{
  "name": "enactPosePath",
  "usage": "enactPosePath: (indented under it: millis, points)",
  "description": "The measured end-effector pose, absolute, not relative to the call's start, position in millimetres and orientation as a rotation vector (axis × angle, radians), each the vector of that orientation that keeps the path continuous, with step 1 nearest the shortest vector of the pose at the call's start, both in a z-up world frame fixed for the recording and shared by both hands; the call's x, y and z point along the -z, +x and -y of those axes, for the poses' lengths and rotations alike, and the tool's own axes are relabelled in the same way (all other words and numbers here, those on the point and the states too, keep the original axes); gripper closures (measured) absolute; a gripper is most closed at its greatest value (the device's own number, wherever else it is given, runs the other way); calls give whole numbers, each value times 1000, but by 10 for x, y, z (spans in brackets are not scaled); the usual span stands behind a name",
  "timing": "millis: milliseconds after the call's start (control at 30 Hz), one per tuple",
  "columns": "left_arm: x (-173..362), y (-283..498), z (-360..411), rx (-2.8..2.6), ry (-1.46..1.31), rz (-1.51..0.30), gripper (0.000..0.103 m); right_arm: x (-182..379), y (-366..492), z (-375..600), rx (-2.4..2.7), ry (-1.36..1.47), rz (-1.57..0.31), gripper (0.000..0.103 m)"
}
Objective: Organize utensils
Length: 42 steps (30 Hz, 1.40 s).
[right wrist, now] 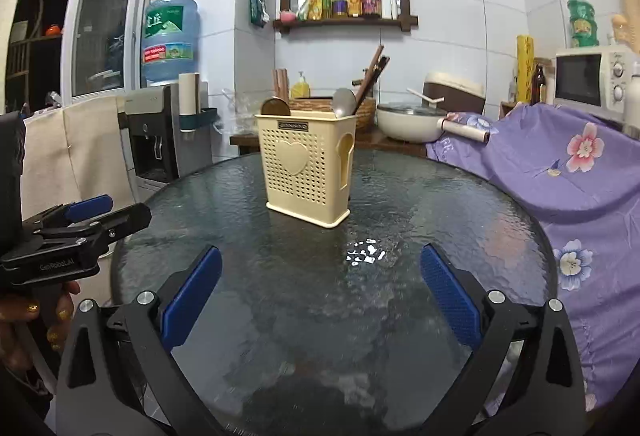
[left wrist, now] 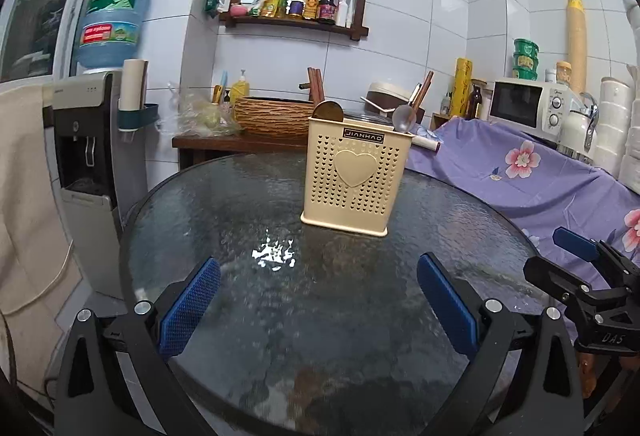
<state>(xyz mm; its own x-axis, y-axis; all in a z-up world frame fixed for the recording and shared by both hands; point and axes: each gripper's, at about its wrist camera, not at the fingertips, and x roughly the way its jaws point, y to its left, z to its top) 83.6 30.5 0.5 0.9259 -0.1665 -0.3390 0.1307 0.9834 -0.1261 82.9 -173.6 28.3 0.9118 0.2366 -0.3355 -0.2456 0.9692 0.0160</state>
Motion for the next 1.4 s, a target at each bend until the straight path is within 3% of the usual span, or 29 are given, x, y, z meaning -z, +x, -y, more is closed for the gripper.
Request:
enactPosePath:
  millis: [533, 1400]
  points:
    - [-124, 114, -438, 139, -160, -282, 7, -415, 168, 1766, -268, 35, -286, 6]
    - [-125, 67, -398, 145, -145, -290, 6, -410, 48, 1747, -282, 32, -269, 6]
